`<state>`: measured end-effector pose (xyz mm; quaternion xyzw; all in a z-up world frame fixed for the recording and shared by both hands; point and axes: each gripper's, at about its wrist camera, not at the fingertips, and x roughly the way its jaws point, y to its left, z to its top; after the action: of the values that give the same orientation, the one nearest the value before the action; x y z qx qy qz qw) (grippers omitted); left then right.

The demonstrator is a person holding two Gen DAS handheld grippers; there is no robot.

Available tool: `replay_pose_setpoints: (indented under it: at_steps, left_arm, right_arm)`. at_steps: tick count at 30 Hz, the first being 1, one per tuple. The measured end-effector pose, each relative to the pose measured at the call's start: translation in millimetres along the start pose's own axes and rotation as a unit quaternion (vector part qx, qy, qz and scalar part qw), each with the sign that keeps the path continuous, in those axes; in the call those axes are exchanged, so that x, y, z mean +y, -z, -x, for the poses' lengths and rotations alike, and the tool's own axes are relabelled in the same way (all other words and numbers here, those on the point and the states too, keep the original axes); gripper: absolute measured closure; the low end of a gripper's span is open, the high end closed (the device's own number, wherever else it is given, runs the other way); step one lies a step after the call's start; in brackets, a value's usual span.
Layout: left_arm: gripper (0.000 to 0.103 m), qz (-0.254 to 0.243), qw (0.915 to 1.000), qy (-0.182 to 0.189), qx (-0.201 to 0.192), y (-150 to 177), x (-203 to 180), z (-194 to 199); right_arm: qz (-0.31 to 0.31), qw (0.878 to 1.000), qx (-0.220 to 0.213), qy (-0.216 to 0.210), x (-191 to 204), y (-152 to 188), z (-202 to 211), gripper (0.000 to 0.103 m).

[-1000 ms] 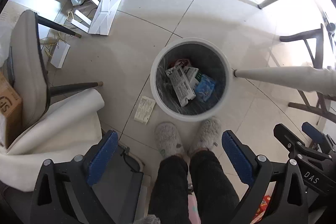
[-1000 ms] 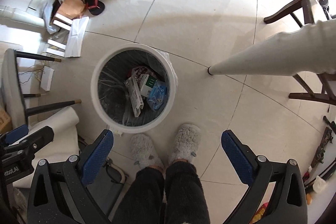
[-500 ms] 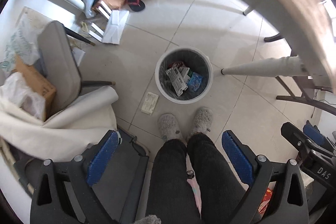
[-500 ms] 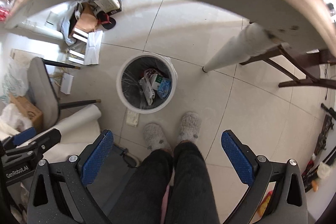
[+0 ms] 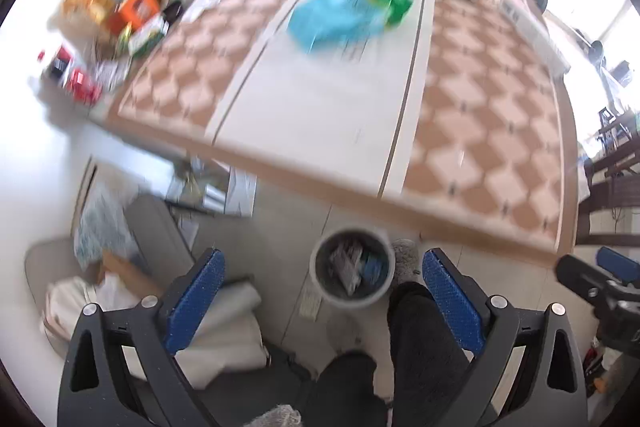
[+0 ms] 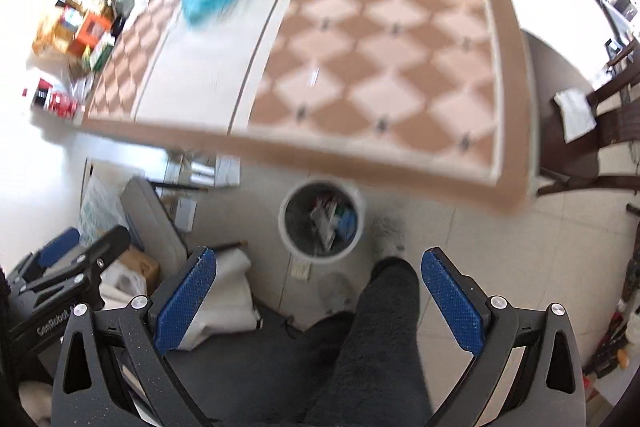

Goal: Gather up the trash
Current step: 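Move both tools back up toward the table, then grasp the Pure Milk carton with left tool while right tool grasps Doctor toothpaste box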

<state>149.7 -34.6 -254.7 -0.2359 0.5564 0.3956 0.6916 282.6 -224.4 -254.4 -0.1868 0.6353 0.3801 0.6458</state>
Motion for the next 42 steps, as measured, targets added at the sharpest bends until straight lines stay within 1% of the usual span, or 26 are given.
replay_pose_setpoints:
  at_steps: [3, 6, 10, 12, 14, 15, 17, 18, 21, 23, 25, 26, 27, 28, 29, 30, 31, 32, 33, 34, 35, 36, 38, 40, 41, 42]
  left_arm:
    - [0.002, 0.0, 0.9999, -0.01, -0.011, -54.2, -18.5, 0.6]
    - [0.002, -0.003, 0.9997, -0.022, -0.01, -114.6, -43.0, -7.6]
    - [0.002, -0.007, 0.9996, -0.027, 0.007, -197.5, -73.4, -32.3]
    - [0.002, -0.021, 0.9989, -0.04, 0.012, -238.2, -87.9, -49.4]
    - [0.002, -0.047, 0.9974, -0.053, 0.015, -277.5, -102.0, -69.7]
    - [0.002, -0.064, 0.9959, -0.062, 0.018, -292.4, -107.6, -80.3]
    - [0.002, -0.106, 0.9907, -0.081, 0.027, -320.5, -118.2, -103.2]
    - [0.002, -0.13, 0.9872, -0.086, 0.035, -332.7, -122.3, -115.9]
    - [0.002, -0.184, 0.9745, -0.102, 0.079, -359.6, -123.7, -157.9]
    - [0.002, -0.212, 0.9657, -0.103, 0.109, -369.1, -121.4, -180.8]
    - [0.002, -0.237, 0.9572, -0.097, 0.134, -373.1, -119.9, -198.5]
    - [0.002, -0.25, 0.953, -0.093, 0.145, -373.2, -119.1, -205.6]
    - [0.002, -0.26, 0.9492, -0.086, 0.156, -372.3, -120.6, -212.3]
    - [0.002, -0.266, 0.946, -0.08, 0.167, -371.7, -120.9, -219.0]
    - [0.003, -0.27, 0.944, -0.075, 0.174, -372.5, -122.0, -224.7]
    - [0.003, -0.269, 0.9439, -0.07, 0.178, -373.5, -122.2, -229.1]
    - [0.003, -0.264, 0.9453, -0.066, 0.18, -375.1, -121.8, -232.8]
    - [0.01, -0.255, 0.9481, -0.059, 0.181, -378.1, -120.7, -235.4]
    - [0.02, -0.237, 0.9532, -0.047, 0.181, -382.3, -118.3, -236.7]
    - [0.033, -0.219, 0.9572, -0.036, 0.186, -386.6, -115.8, -238.7]
    - [0.036, -0.2, 0.9612, -0.025, 0.188, -390.5, -113.3, -239.1]
    - [0.038, -0.186, 0.9645, -0.014, 0.187, -394.2, -111.2, -238.9]
    - [0.042, -0.163, 0.9686, -0.002, 0.188, -399.7, -106.9, -239.4]
    - [0.044, -0.152, 0.9708, 0.002, 0.186, -402.6, -104.5, -240.1]
    - [0.045, -0.151, 0.9714, 0.002, 0.184, -403.6, -104.3, -240.1]
    - [0.045, -0.15, 0.9723, 0.0, 0.179, -404.2, -104.3, -239.4]
  right_arm:
    - [-0.003, 1.0, -0.009, 0.005, -24.0, -53.1, 15.6, 0.0]
    - [-0.015, 1.0, -0.02, 0.017, -60.2, -121.7, 19.1, 0.0]
    - [-0.049, 0.998, -0.012, 0.027, -119.6, -233.3, 8.7, 0.0]
    - [-0.056, 0.998, -0.007, 0.04, -143.2, -287.3, -3.7, 0.0]
    - [-0.052, 0.997, 0.006, 0.063, -162.6, -340.1, -21.3, 0.0]
    - [-0.05, 0.996, 0.015, 0.071, -167.3, -361.1, -32.9, 0.0]
    - [-0.038, 0.995, 0.041, 0.082, -174.7, -402.9, -57.2, 0.0]
    - [-0.031, 0.994, 0.053, 0.089, -176.0, -415.5, -69.7, 0.0]
    - [-0.024, 0.991, 0.078, 0.102, -174.1, -442.0, -108.4, 0.0]
    - [-0.022, 0.99, 0.087, 0.107, -171.9, -454.2, -129.7, 0.0]
    - [-0.027, 0.99, 0.087, 0.107, -169.4, -462.1, -144.1, 0.0]
    - [-0.027, 0.991, 0.085, 0.103, -167.6, -464.7, -149.6, 0.005]
    - [-0.03, 0.991, 0.087, 0.096, -165.7, -466.3, -155.3, 0.016]
    - [-0.033, 0.991, 0.094, 0.086, -163.3, -466.8, -161.6, 0.024]
    - [-0.035, 0.991, 0.101, 0.078, -160.2, -465.6, -167.1, 0.044]
    - [-0.032, 0.991, 0.1, 0.081, -155.3, -465.3, -169.3, 0.049]
    - [-0.025, 0.992, 0.095, 0.075, -149.4, -466.6, -169.1, 0.053]
    - [-0.023, 0.993, 0.095, 0.063, -144.1, -467.5, -169.4, 0.057]
    - [-0.026, 0.993, 0.099, 0.052, -140.6, -468.4, -170.3, 0.063]
    - [-0.03, 0.994, 0.104, 0.037, -137.6, -469.5, -170.9, 0.063]
    - [-0.034, 0.993, 0.109, 0.023, -134.2, -471.0, -172.0, 0.064]
    - [-0.035, 0.993, 0.111, 0.021, -131.3, -472.4, -172.5, 0.064]
    - [-0.034, 0.992, 0.117, 0.028, -125.6, -475.4, -173.7, 0.063]
    - [-0.033, 0.991, 0.123, 0.029, -123.6, -478.3, -174.8, 0.06]
    - [-0.029, 0.991, 0.127, 0.027, -121.4, -479.4, -175.3, 0.056]
    - [-0.023, 0.991, 0.128, 0.031, -119.2, -479.5, -175.5, 0.055]
